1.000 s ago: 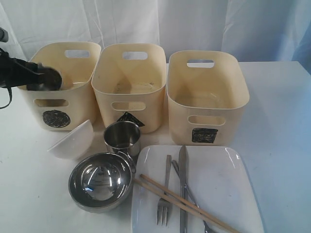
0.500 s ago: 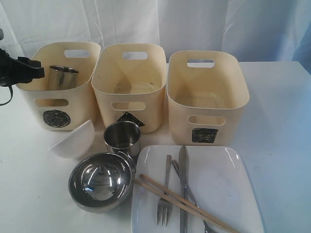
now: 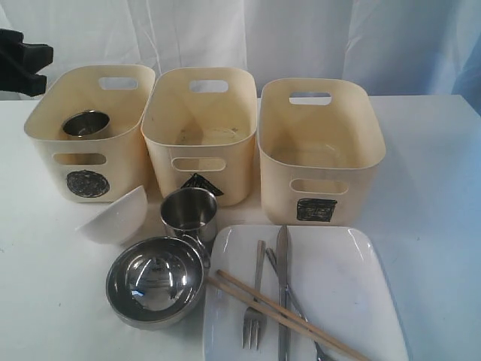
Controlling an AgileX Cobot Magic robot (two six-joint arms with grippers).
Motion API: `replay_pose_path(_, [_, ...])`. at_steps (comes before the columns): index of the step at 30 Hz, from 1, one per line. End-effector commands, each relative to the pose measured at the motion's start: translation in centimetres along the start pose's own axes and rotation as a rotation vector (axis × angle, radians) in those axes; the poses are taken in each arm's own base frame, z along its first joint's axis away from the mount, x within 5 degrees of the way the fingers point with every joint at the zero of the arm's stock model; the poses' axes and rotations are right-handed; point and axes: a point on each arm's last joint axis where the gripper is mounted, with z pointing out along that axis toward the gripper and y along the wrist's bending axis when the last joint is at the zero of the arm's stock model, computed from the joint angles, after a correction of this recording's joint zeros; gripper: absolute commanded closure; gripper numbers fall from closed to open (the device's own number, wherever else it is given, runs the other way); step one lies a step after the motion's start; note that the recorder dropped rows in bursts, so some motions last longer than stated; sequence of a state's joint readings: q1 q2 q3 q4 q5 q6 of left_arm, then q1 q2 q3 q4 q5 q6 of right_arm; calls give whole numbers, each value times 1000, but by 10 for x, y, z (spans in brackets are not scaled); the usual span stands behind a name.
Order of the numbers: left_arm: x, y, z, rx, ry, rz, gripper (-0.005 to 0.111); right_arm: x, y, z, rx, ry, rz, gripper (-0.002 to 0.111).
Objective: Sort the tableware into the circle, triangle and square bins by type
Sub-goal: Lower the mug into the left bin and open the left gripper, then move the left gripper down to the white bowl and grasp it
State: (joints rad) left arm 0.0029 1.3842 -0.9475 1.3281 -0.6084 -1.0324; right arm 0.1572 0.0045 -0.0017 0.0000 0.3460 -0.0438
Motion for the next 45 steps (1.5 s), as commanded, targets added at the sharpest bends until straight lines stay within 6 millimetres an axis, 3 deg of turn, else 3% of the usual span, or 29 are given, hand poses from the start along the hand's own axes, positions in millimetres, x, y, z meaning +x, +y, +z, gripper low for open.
replay_pose_path(1, [-8, -14, -14, 127, 44, 54, 53, 0, -1, 0, 9, -6, -7, 108])
replay_pose_path(9, [3, -36, -19, 323, 51, 10, 53, 0, -1, 0, 9, -6, -7, 108])
replay_pose_path(20, [49, -45, -22, 284, 185, 69, 53, 0, -1, 0, 9, -6, -7, 108])
replay_pose_path(35, [64, -56, -21, 359, 216, 22, 53, 0, -1, 0, 9, -6, -7, 108])
replay_pose_path(38, [84, -71, -17, 397, 289, 29, 53, 0, -1, 0, 9, -6, -7, 108])
replay_pose_path(45, [103, -88, -10, 381, 387, 98, 53, 0, -1, 0, 9, -6, -7, 108])
